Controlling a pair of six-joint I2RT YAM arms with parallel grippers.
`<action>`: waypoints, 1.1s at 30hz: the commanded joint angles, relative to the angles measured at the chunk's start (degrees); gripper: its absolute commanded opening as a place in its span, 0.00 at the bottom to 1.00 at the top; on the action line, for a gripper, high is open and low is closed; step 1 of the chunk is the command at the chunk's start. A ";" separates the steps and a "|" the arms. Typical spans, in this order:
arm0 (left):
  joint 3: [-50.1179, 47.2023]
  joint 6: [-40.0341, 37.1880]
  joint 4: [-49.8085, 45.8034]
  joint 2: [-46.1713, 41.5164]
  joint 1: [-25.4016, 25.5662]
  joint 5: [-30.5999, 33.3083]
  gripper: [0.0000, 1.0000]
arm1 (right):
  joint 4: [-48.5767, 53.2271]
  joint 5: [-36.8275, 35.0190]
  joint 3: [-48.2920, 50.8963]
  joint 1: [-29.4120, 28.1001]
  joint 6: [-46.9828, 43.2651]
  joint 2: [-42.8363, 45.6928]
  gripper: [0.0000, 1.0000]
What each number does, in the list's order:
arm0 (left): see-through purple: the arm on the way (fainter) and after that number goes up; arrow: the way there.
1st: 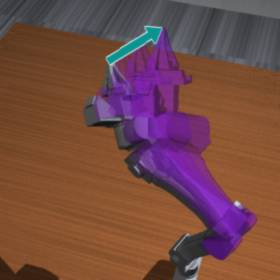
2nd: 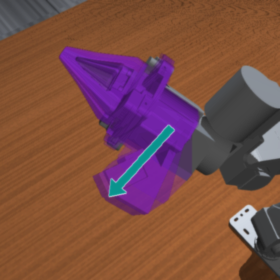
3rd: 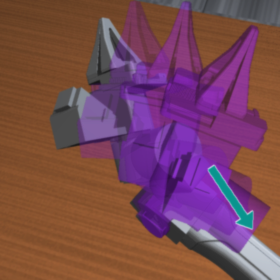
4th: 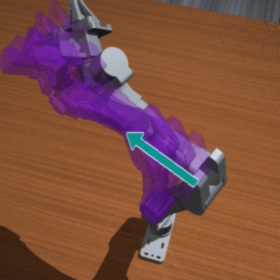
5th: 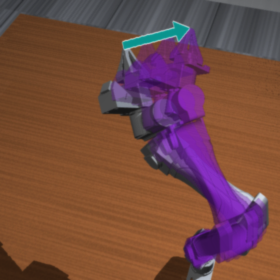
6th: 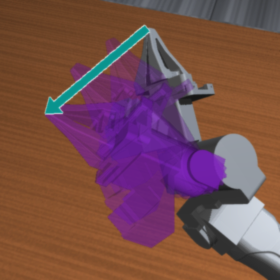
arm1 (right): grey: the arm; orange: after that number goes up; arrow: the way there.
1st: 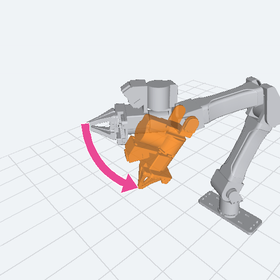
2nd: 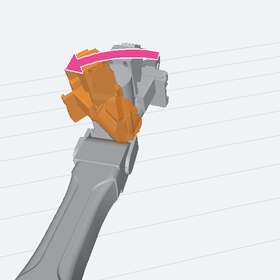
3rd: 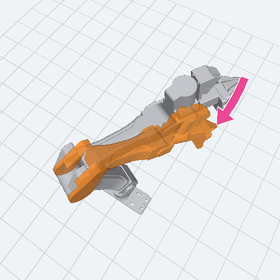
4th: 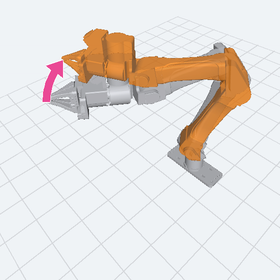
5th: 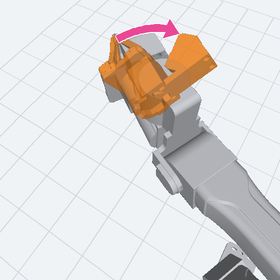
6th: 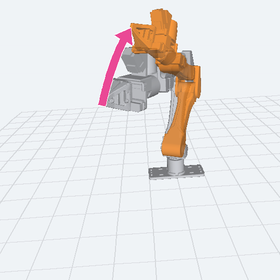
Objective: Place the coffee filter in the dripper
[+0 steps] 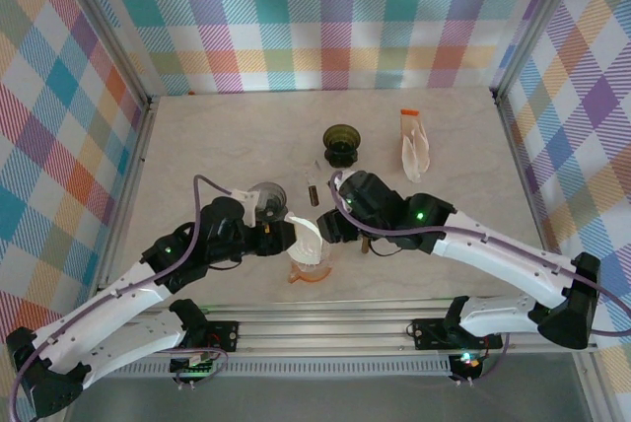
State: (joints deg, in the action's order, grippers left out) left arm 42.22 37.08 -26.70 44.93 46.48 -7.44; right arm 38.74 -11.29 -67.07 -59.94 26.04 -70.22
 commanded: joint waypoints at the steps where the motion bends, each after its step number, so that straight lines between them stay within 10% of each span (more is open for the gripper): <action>1: 2.38 -1.20 -3.77 -1.46 0.43 0.70 0.64 | -3.03 1.18 -0.68 -1.87 -2.10 0.28 0.57; 18: 1.46 -0.09 -2.66 -0.98 0.38 0.67 0.59 | 1.42 -3.62 -5.21 -5.84 -3.44 -6.58 0.00; 33: -0.20 0.85 -3.55 -0.90 0.38 3.13 0.61 | 13.13 -16.62 -13.30 -8.85 -2.69 -17.43 0.00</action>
State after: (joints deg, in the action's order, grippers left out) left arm 42.94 37.01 -29.89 44.14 46.48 -5.10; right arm 48.80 -24.56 -78.37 -68.29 23.11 -86.87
